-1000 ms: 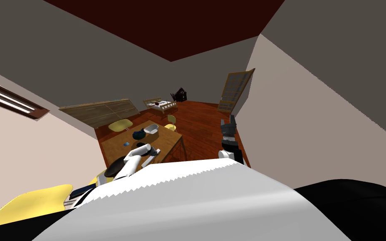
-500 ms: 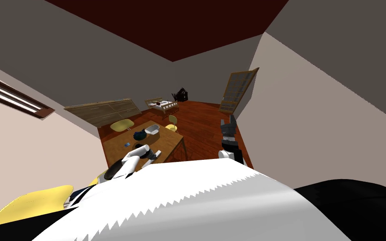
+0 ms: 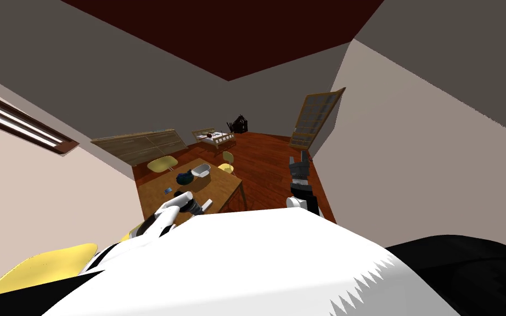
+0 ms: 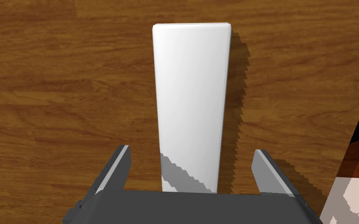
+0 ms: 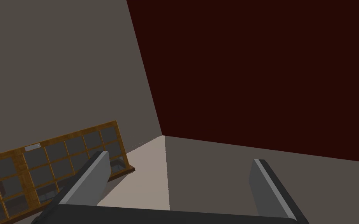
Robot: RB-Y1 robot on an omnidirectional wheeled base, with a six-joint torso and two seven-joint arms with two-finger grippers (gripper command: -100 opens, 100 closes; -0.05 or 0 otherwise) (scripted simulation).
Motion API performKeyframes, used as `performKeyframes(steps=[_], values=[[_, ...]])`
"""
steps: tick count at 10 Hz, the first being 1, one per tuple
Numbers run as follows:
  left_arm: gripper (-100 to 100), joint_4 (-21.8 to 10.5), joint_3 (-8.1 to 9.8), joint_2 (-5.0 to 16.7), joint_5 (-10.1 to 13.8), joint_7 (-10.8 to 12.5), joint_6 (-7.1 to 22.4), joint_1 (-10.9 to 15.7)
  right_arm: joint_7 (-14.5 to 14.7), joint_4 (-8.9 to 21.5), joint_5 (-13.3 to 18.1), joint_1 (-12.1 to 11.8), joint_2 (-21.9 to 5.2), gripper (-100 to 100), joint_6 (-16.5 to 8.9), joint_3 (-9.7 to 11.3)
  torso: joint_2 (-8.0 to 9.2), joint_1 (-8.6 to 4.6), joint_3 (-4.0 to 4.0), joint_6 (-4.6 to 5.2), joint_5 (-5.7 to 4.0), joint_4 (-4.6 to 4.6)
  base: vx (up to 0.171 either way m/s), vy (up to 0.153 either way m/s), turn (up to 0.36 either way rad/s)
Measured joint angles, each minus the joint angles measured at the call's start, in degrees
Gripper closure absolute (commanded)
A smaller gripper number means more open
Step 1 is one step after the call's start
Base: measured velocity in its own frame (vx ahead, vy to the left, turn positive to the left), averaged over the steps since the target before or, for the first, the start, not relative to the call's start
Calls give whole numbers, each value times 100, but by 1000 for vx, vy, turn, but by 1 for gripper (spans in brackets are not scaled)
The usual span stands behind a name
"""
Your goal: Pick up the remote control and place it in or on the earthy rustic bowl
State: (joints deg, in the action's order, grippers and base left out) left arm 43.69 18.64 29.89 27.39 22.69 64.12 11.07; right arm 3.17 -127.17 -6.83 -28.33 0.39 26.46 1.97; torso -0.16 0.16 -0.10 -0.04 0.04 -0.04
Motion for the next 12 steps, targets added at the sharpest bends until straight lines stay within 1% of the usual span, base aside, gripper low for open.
performKeyframes(steps=[1, 2, 3, 4, 5, 6, 7, 9, 10, 11, 12], values=[[-100, 15, 11, 32, 26, 41, 135, -34, 0, 0, 0, 0, 0, 0, 0, 0, 2, -2, 1, 0, 0, 0, 22, 10, 5], [0, 19, 13, 37, 29, 51, 169, -38, 0, 0, 0, 1, 0, 0, 0, 0, 10, -8, 5, 2, -1, 2, 0, 0, 0], [-100, 19, 13, 36, 29, 50, 165, -37, 0, 0, 0, 1, 0, 0, 0, 0, 16, -12, 9, 1, -2, 4, 50, -30, -76], [-100, -18, 64, 37, 90, -35, 81, -157, 0, 0, 0, 1, 1, 0, 0, 1, 7, -22, 5, 2, -3, 2, 79, -35, -42], [-100, -248, 110, 65, 157, -181, -84, -164, 0, 0, 0, 0, 1, 0, 0, 1, -3, -25, -2, 2, -5, 0, 74, -22, -24], [-100, -204, 154, 79, 207, -260, -131, -271, 0, 0, 0, 0, 1, 0, 0, 1, -4, -22, -2, 1, -5, -1, 75, -28, -48], [-100, -98, 227, 117, 293, -345, -119, -445, 0, 0, 0, 0, 1, 0, 0, 1, -4, -23, -2, 1, -5, -1, 54, -26, -18], [-100, -231, 277, 130, 359, -478, -244, -506, 0, 0, 0, 0, 1, 0, 0, 1, 6, -21, 3, 2, -4, 1, 45, -16, -37], [-100, -328, 325, 148, 420, -580, -345, -575, 0, 0, 0, 0, 1, 0, 0, 1, 4, -19, 2, 2, -4, 1, 26, -5, -6], [100, -341, 331, 149, 428, -607, -372, -584, 0, 0, 0, 1, 0, 0, 0, 0, 10, -16, 5, 2, -4, 2, 0, 0, 0], [100, -341, 329, 145, 428, -604, -366, -583, 0, 0, 0, 1, 1, 0, 0, 1, 16, -13, 9, 2, -3, 4, 0, 0, 0]])
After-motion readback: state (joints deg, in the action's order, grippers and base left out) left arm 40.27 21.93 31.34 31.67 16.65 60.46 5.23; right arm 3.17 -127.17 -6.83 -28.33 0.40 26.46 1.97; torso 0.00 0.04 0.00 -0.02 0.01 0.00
